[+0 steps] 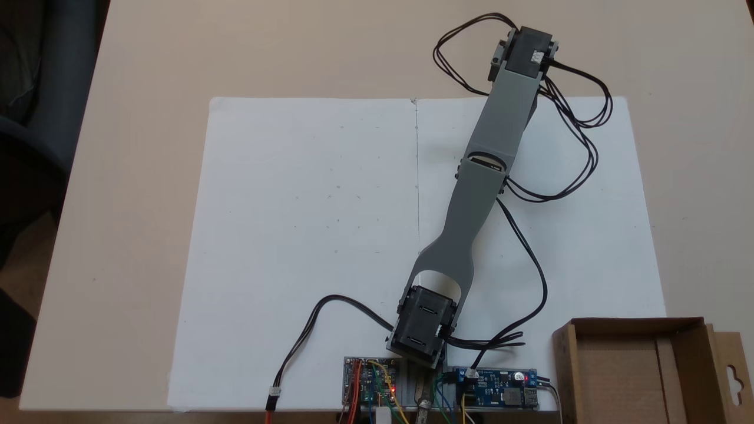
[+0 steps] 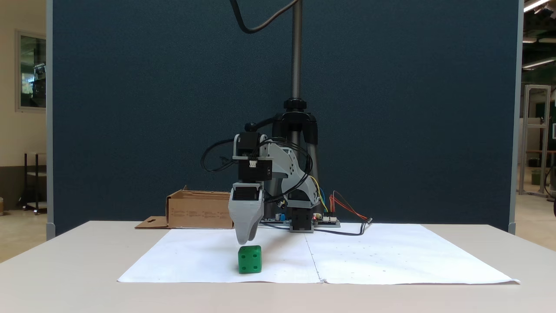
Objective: Grasp a green dice and put it in the bin.
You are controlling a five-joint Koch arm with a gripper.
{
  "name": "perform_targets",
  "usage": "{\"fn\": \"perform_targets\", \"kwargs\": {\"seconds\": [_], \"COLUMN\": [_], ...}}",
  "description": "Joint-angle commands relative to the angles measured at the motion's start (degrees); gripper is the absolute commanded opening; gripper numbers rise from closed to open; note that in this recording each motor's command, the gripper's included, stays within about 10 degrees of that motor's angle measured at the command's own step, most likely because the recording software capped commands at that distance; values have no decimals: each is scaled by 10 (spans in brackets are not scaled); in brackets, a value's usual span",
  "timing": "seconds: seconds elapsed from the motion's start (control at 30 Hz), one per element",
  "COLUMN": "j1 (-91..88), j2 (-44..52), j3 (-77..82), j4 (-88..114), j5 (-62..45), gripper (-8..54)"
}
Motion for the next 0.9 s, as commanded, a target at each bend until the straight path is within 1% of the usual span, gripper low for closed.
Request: {"fn": "perform_targets", "kwargs": {"seconds": [0.0,0.57,0.87], "j1": [1,-1,-4], "j2": [17,8,-18], "j3": [-25,-25,-25], "j4": [-18,-18,-32], "j5": [-49,-49,-49], "gripper": [440,440,440]}}
